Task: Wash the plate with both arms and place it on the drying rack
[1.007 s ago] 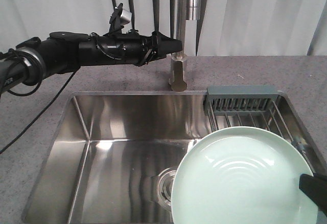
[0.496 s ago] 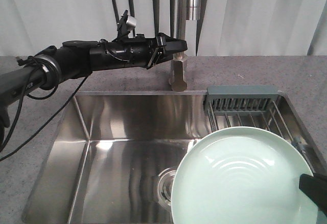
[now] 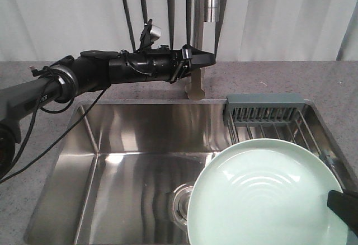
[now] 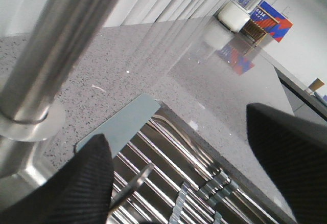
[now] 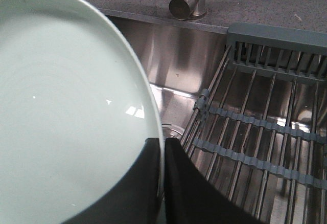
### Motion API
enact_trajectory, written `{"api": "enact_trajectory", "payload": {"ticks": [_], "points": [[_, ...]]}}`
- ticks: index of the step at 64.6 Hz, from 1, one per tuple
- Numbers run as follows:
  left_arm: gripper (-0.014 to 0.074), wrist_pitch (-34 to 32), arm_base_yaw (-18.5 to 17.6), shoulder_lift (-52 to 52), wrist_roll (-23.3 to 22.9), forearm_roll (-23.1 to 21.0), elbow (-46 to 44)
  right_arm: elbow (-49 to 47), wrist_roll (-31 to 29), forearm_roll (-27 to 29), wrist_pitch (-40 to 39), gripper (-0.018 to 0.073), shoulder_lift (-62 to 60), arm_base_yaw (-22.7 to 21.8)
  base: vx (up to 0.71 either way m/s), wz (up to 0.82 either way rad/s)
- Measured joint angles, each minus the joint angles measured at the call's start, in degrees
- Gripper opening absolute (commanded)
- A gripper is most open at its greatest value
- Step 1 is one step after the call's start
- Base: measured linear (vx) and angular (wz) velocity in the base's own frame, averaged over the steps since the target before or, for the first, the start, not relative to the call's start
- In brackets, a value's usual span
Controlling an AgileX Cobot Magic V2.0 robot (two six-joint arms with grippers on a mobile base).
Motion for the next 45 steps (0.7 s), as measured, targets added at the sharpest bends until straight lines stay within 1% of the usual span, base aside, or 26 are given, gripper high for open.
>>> {"api": "enact_trajectory", "payload": {"ticks": [10,14,21,27,45], "points": [[0.046,3.1,0.06,0.18,-0.08,3.47,0.0,0.0,0.0,0.0,0.0,-0.0001,0.0,0.0,0.0,0.0],[0.0442,4.38,0.18,0.38,-1.02,4.95,0.0,0.0,0.0,0.0,0.0,-0.0001,0.0,0.0,0.0,0.0],[0.041,4.77,0.23,0.38,-2.12,6.43,-0.2,0.0,0.0,0.0,0.0,-0.0001,0.0,0.0,0.0,0.0],[0.0389,4.88,0.35,0.38,-2.38,7.06,-0.5,0.0,0.0,0.0,0.0,-0.0001,0.0,0.0,0.0,0.0],[0.0311,5.47,1.04,0.38,-3.07,6.94,-0.5,0.0,0.0,0.0,0.04,-0.0001,0.0,0.0,0.0,0.0]]}}
